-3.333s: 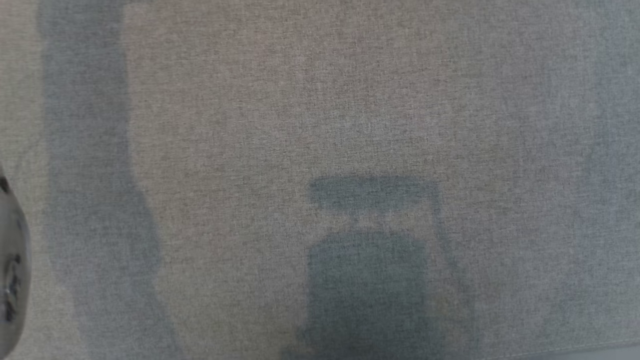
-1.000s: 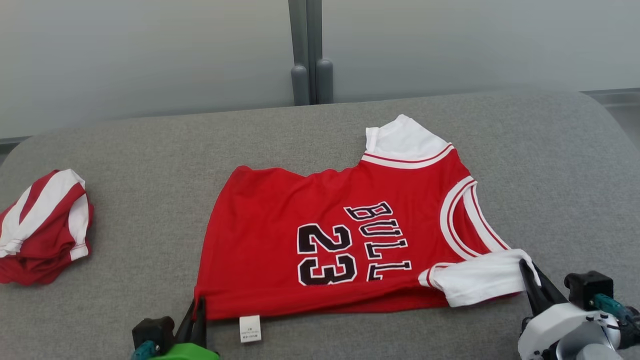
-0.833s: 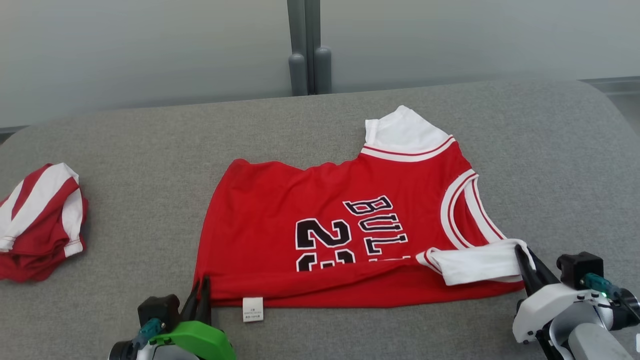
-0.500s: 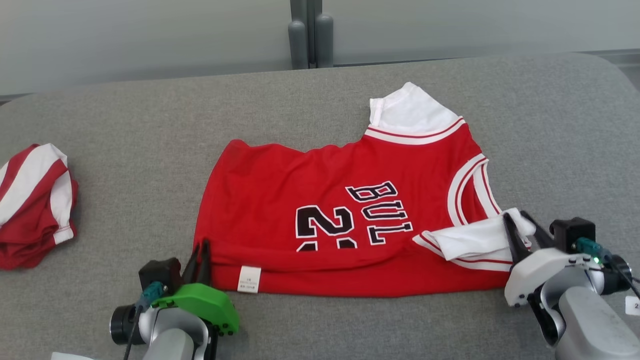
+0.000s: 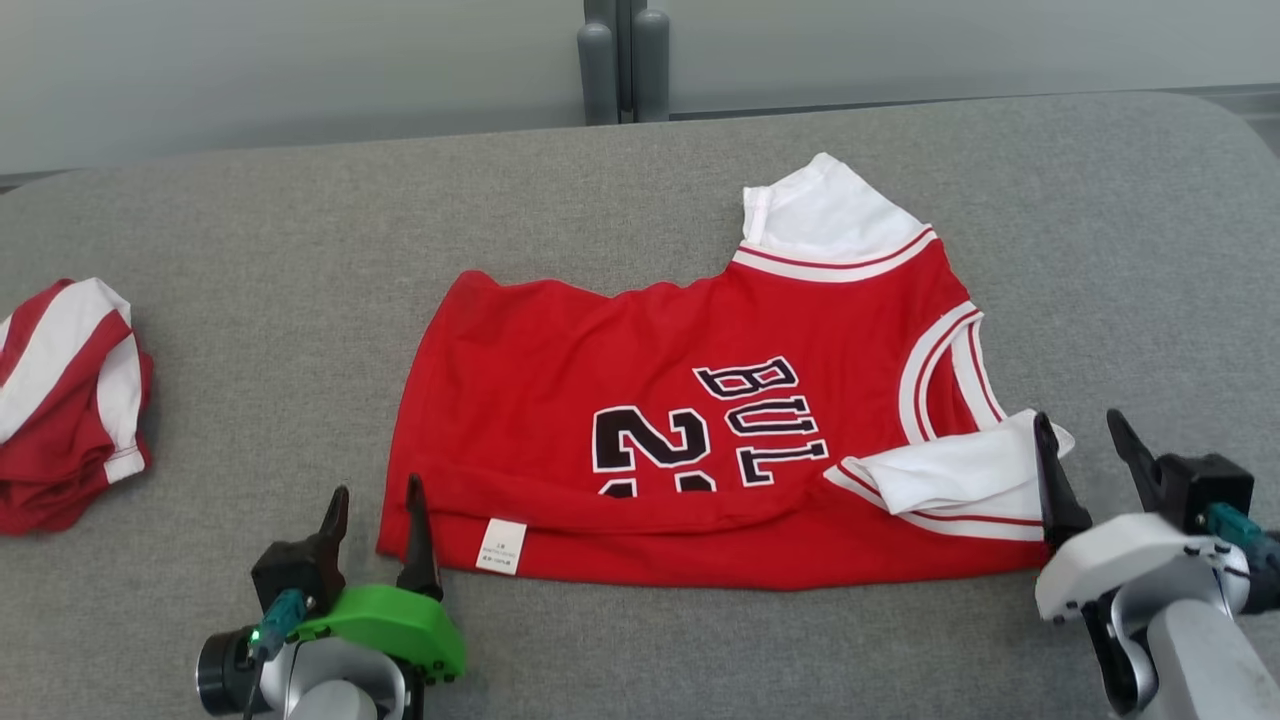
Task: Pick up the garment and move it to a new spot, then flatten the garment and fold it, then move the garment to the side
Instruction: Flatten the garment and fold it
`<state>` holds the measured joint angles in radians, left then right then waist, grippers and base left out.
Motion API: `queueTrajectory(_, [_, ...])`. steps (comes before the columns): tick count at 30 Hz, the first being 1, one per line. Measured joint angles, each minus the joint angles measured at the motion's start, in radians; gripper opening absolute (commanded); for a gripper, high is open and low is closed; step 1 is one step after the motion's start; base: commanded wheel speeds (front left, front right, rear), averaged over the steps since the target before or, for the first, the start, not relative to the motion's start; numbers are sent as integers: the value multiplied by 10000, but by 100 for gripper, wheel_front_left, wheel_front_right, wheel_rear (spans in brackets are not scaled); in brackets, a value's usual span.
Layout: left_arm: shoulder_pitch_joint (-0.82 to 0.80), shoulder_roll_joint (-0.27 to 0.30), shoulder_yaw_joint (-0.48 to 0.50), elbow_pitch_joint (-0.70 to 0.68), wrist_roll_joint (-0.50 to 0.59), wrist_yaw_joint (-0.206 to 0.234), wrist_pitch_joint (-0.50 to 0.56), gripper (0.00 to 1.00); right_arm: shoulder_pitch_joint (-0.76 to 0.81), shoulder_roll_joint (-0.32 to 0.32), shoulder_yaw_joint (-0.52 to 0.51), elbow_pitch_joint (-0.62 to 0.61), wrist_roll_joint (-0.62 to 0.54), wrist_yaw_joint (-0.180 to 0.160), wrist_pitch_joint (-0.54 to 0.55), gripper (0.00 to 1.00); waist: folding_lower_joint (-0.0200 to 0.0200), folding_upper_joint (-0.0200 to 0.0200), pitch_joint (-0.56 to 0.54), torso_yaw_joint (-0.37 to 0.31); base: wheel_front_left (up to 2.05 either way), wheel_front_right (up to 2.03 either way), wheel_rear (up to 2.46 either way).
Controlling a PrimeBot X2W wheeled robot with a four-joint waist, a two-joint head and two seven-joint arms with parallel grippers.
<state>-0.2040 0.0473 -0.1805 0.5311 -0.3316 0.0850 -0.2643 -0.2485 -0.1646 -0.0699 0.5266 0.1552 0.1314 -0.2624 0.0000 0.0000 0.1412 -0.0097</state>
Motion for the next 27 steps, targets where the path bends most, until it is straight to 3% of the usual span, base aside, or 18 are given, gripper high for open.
queueTrajectory(11, [1378,6,562,-658,351,-151,2,100,2097,29,297,-577,382,0,0,100,0,0,-450,-168,0,0,0])
queueTrajectory(21, [1336,4,263,-673,378,-236,2,100,1690,228,403,13,650,0,0,100,0,0,-301,-47,0,0,0])
queueTrajectory(27, [1211,6,125,-669,456,-280,2,100,1224,257,483,1149,748,0,-8,100,0,0,-195,86,0,0,0])
